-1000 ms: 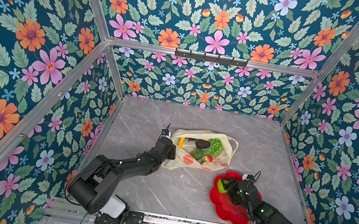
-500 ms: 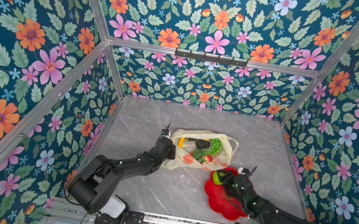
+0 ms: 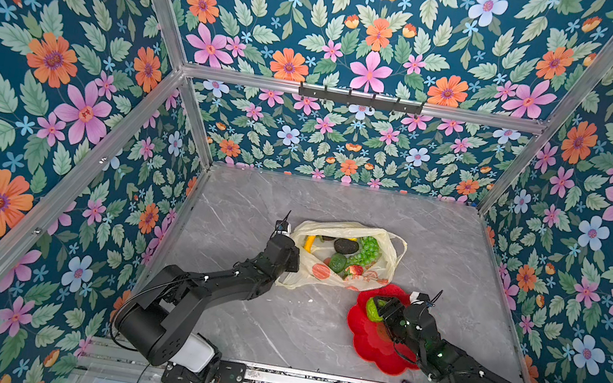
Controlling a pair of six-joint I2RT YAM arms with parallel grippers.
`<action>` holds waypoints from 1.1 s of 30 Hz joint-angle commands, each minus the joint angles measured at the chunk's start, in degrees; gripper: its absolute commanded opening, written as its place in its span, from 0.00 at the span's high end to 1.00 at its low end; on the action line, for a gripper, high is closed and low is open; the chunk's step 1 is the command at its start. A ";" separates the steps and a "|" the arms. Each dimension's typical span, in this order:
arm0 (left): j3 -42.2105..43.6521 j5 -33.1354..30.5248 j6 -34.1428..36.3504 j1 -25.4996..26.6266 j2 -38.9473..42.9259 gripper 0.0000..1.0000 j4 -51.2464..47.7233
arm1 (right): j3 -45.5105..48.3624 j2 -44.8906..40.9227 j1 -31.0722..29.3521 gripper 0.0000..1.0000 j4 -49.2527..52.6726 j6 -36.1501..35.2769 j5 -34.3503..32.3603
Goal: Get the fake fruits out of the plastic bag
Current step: 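Lower the custard apple onto the red plate and open the right gripper, then move the right gripper back over the bag mouth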
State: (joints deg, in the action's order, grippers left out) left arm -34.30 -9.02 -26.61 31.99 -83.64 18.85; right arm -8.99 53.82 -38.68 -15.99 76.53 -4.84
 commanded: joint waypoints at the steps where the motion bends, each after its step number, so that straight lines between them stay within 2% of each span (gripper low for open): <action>1: -0.28 -0.39 0.77 -0.01 -0.01 0.95 0.40 | -0.37 -1.13 -0.07 0.25 5.41 0.59 -1.66; 13: -0.28 -0.48 0.77 0.00 -0.14 0.95 0.40 | -0.23 -1.07 -0.04 0.21 8.75 1.95 -1.44; 23: -0.41 0.02 0.86 -0.01 -0.30 0.95 0.40 | -1.91 -5.05 -0.06 0.08 15.66 0.73 -2.88; 28: -0.70 1.36 1.11 0.00 -0.72 0.95 0.66 | -5.71 -7.28 -0.08 0.06 25.87 -1.34 -5.53; 33: -1.37 2.69 1.78 0.72 -1.22 0.95 0.75 | -13.01 -7.61 -0.01 0.08 36.01 -7.36 -8.81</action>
State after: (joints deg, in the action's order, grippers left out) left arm -35.00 -7.53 -25.91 32.40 -84.68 18.85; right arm -19.46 46.13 -38.72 12.21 73.69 -10.20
